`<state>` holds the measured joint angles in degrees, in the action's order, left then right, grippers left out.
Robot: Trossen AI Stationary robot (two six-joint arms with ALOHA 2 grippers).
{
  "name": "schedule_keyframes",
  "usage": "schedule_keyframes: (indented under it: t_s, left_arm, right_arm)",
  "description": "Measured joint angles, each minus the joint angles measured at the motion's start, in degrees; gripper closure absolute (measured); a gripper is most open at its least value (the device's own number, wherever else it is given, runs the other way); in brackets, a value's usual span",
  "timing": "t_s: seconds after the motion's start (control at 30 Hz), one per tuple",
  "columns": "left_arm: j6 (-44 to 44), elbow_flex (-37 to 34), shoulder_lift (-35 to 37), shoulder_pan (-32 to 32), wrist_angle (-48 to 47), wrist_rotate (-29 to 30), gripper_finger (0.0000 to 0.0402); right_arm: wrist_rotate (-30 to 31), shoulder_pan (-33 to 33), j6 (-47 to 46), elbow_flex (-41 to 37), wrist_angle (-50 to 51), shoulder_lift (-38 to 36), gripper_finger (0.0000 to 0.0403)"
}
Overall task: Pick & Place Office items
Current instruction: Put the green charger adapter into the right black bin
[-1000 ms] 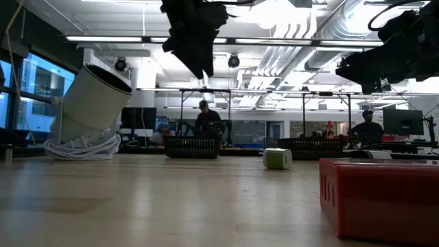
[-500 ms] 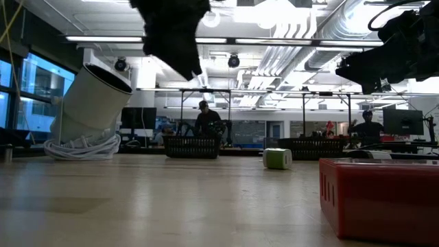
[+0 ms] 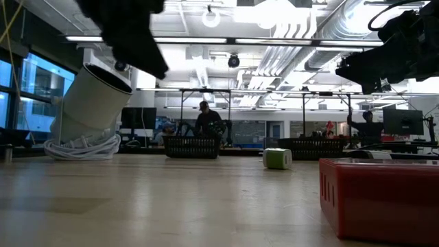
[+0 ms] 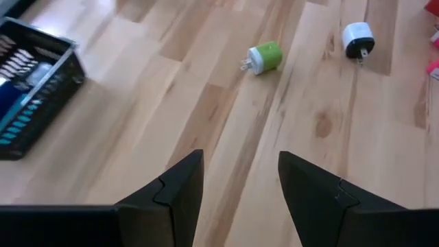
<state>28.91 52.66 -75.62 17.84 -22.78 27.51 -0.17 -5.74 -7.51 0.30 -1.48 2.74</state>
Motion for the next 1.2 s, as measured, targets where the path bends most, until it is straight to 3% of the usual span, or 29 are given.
schedule_keyframes:
  t_s: [0.4, 0.7, 0.83, 1.0, 1.1, 1.2]
  left_arm:
    - [-0.9, -14.9, 17.8, 6.9, 5.2, 8.5, 0.0221]
    - [-5.1, -24.2, 29.5, 8.2, 7.8, 8.9, 0.0221]
    - [-7.2, -28.0, 33.4, 5.4, 9.9, 5.8, 0.0221]
    - [-11.8, -31.2, 37.7, 0.9, 13.3, -3.2, 0.0221]
    - [-14.9, -31.8, 38.2, -1.6, 15.3, -9.1, 0.0221]
    - [-16.6, -31.9, 37.9, -4.2, 15.5, -10.3, 0.0221]
  right_arm:
    - [0.0, 0.0, 0.0, 0.0, 0.0, 0.0, 0.0208]
    - [0.0, 0.0, 0.0, 0.0, 0.0, 0.0, 0.0208]
    - [0.0, 0.0, 0.0, 0.0, 0.0, 0.0, 0.0208]
    - [0.0, 0.0, 0.0, 0.0, 0.0, 0.0, 0.0208]
    - [0.0, 0.0, 0.0, 0.0, 0.0, 0.0, 0.0208]
    - [0.0, 0.0, 0.0, 0.0, 0.0, 0.0, 0.0208]
